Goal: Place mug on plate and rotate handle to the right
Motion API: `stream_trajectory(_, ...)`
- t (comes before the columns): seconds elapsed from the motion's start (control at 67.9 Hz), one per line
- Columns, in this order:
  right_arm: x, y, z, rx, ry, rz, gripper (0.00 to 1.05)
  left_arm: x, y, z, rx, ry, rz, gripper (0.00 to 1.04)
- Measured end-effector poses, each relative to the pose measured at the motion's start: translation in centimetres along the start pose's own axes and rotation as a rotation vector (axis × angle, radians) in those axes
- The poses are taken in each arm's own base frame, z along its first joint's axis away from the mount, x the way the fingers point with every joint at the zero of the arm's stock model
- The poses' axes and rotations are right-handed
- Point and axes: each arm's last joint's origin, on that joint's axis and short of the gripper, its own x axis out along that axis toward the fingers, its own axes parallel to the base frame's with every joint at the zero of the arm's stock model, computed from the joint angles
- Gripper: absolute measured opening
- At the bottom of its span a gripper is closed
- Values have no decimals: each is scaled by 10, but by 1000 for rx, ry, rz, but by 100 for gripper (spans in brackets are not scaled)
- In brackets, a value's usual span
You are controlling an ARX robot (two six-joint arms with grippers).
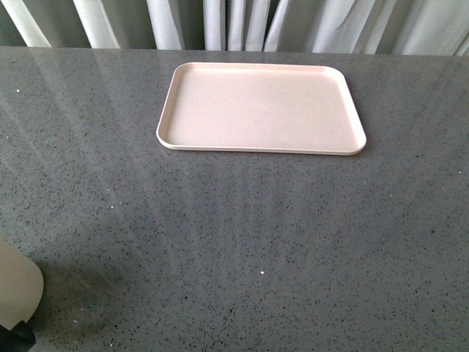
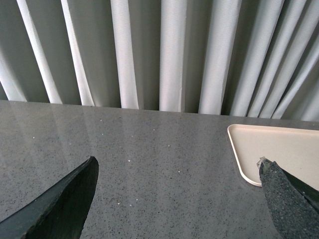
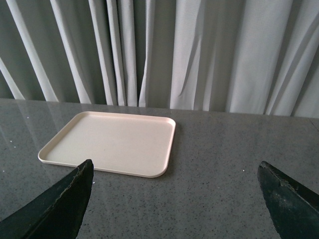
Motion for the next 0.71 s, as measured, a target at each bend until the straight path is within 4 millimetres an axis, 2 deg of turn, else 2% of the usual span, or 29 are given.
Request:
stream_trajectory(0.53,0,0,0,0,0,0,96,0,0,0,-9,10,-12,95)
stream_trajectory(0.633,0,0,0,0,0,2,96,4,0,4,-226,397,-170,95)
stream_trajectory(0.707,0,0,0,0,0,1,96,14,3,11,-316,509,-168,95)
